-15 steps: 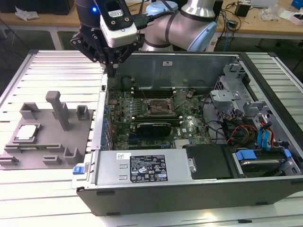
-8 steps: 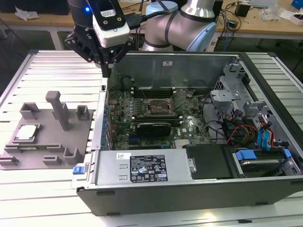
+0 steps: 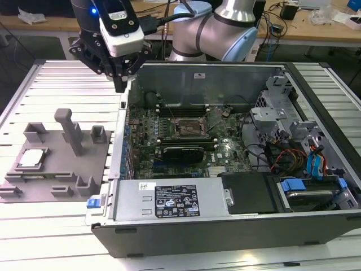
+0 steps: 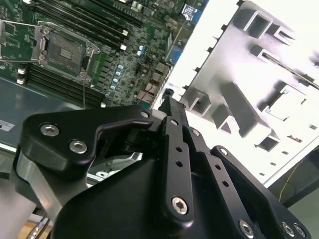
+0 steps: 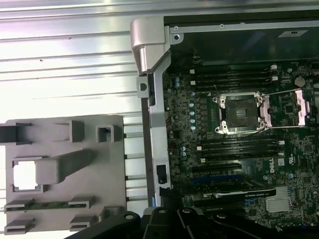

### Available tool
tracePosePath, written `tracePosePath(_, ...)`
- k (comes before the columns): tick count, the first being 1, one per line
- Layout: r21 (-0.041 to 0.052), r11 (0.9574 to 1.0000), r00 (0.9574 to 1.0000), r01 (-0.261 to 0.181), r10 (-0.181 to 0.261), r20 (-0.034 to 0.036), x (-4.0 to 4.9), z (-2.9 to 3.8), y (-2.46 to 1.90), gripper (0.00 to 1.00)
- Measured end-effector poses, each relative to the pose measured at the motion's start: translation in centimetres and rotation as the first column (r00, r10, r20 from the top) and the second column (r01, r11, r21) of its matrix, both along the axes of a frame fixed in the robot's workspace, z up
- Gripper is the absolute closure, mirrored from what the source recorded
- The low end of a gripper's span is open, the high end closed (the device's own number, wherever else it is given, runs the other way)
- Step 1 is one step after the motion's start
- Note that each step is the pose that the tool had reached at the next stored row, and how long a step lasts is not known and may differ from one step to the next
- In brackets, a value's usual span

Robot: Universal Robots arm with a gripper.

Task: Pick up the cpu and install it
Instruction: 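Reach for the cpu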

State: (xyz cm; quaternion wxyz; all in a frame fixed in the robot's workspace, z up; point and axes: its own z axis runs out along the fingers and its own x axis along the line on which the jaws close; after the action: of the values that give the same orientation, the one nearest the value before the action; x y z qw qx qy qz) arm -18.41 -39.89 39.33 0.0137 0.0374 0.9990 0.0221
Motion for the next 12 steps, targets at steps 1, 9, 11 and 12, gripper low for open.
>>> tracePosePath(1,0.0,1.0,1.0,0.0,0.0,0.0001,-0.12,0.0,0.0,0.89)
tracePosePath(9,0.0,1.0,1.0,0.0,0.0,0.0013,-2.64,-0.01,0.01,0.89)
tracePosePath(11,0.0,1.0,1.0,0.0,0.0,0.0015,-3.55,-0.03,0.03,0.89)
tracePosePath(12,-0.0001,1.0,1.0,0.0,0.0,0.0015,-3.8,-0.04,0.04,0.89)
